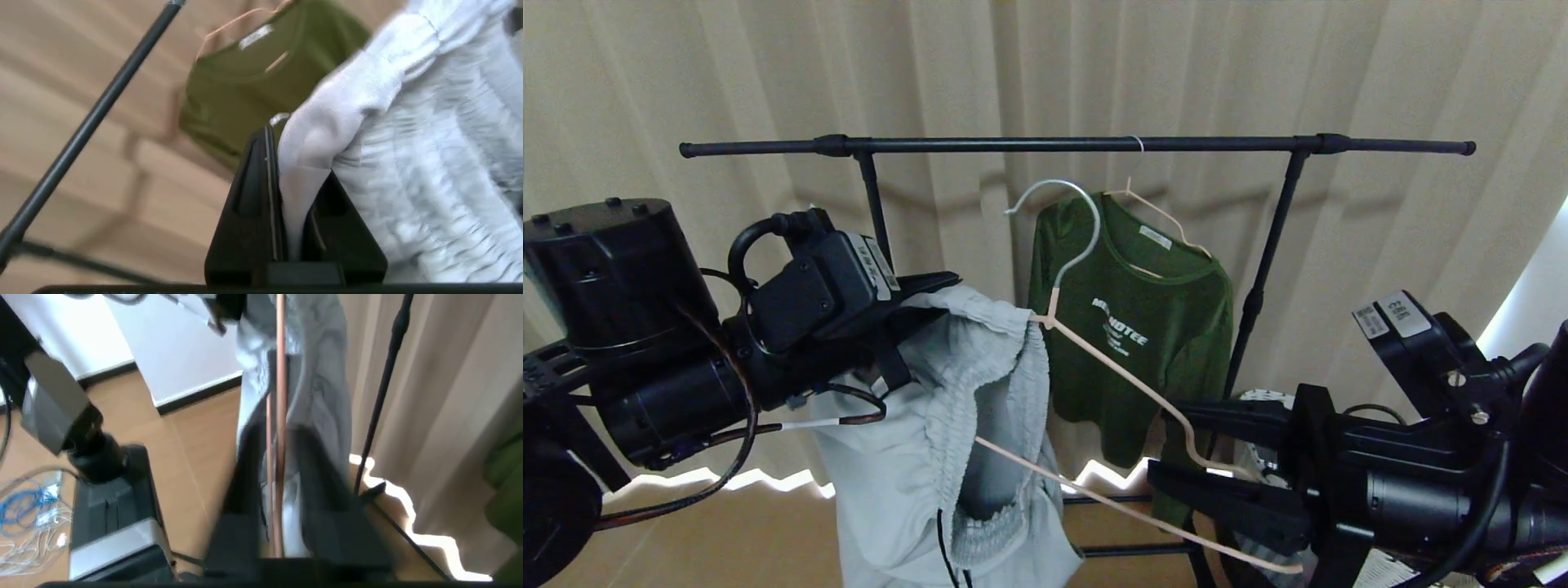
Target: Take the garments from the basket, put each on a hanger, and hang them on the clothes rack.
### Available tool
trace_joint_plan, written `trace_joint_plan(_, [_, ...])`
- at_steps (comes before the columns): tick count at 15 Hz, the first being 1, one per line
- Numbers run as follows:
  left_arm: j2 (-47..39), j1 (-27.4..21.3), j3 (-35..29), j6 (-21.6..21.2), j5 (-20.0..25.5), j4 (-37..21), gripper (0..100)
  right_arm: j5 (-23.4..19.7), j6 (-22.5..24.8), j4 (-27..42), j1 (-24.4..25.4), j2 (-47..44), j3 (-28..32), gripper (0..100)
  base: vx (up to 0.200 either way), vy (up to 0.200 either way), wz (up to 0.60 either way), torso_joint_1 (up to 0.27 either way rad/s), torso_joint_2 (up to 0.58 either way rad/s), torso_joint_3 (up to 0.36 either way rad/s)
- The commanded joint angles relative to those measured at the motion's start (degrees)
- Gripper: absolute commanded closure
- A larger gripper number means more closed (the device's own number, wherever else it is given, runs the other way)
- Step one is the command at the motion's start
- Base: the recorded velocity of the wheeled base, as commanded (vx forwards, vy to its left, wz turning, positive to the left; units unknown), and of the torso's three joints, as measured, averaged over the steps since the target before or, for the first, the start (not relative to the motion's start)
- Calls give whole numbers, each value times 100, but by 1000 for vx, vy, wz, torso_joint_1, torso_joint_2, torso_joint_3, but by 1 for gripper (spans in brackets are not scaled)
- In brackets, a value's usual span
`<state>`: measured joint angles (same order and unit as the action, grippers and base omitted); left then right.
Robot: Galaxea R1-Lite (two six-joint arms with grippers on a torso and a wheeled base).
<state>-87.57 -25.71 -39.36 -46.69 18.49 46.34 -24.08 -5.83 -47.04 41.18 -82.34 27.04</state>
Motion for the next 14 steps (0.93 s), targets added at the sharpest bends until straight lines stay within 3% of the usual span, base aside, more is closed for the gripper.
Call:
trace_joint_plan(1, [-6,31,43,20,-250,25,100,96,178,20,-128,-46,-23,0,0,0,0,0,0,0])
trace_joint_plan(2, [3,84,96,64,-909,25,100,430,504,-24,-277,-72,-85,0,0,0,0,0,0,0])
trace_joint_plan(4, [-15,136,113,125,-1489,16,100,808,750,-42,-295,-72,-146,0,0,0,0,0,0,0])
trace_joint_plan(5, [-50,136,122,274,-2148,7,100,1054,846,-42,-295,-72,-181,0,0,0,0,0,0,0])
trace_joint_plan(6, [-112,128,96,441,-2632,7,100,1080,846,-51,-295,-90,-225,0,0,0,0,0,0,0])
trace_joint_plan(7, [-112,110,78,538,-2834,7,100,1080,846,-51,-268,-99,-243,0,0,0,0,0,0,0])
trace_joint_plan(8, [-156,66,-54,986,-3326,-11,100,1089,838,-51,-110,-195,-252,0,0,0,0,0,0,0])
trace_joint_plan(12, [-138,-162,-467,2059,-3493,-265,100,1406,521,-209,435,-670,-164,0,0,0,0,0,0,0])
trace_joint_plan(14, [-129,-444,-616,2612,-3484,-265,100,1748,170,-868,681,-1118,-111,0,0,0,0,0,0,0])
